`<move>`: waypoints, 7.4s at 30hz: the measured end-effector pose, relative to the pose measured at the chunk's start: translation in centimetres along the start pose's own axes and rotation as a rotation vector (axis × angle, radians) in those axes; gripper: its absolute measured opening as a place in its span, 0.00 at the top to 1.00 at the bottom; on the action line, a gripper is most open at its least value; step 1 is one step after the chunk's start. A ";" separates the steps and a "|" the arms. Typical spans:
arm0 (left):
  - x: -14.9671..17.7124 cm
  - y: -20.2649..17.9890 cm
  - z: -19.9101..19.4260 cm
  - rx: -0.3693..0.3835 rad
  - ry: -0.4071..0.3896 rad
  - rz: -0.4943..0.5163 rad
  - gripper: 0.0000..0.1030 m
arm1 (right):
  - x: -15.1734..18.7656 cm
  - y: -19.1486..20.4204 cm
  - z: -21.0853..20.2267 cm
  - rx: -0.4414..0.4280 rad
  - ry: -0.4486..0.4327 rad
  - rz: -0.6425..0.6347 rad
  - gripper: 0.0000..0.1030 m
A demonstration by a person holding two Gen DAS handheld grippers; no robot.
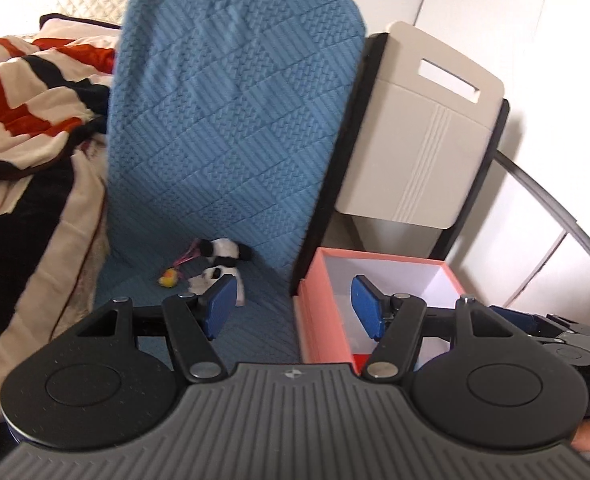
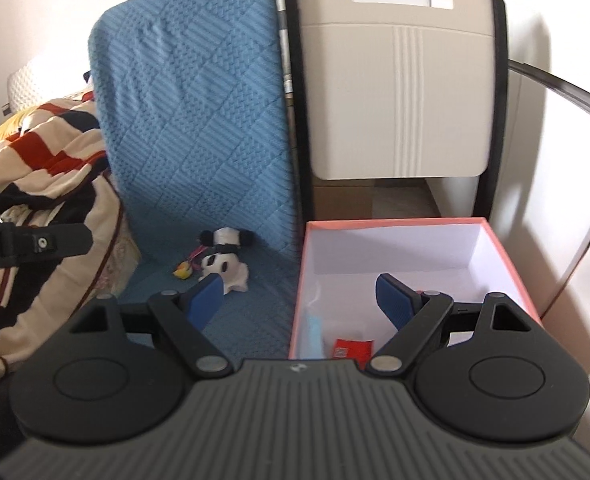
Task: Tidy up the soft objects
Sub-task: 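Move both open tools back toward the panda plush and plastic cup, then grasp the panda plush with the right tool while the left tool grasps the clear cup, then lift and carry the panda plush and clear cup over the pink box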
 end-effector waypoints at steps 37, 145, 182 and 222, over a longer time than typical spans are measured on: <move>6.4 12.8 3.3 -0.094 0.067 -0.079 0.33 | 5.8 11.7 6.8 -0.082 0.115 -0.060 0.15; 8.1 17.7 29.7 -0.051 0.401 -0.208 0.38 | -0.1 7.0 31.0 -0.249 0.310 0.198 0.21; 9.2 15.7 32.4 -0.105 0.392 -0.103 0.55 | 3.6 10.6 40.2 -0.232 0.376 0.070 0.36; 6.4 18.8 25.7 -0.105 0.338 -0.240 0.73 | 3.8 10.9 30.1 -0.208 0.263 0.050 0.43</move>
Point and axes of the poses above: each gripper's, at about its wrist camera, not at the fingertips, and z roughly the way its jaws point, y to its left, x to its underside, the point moved 9 cm from there along z, roughly the way its jaws point, and after that the axes turned 3 degrees about -z, right-handed, at the moved point
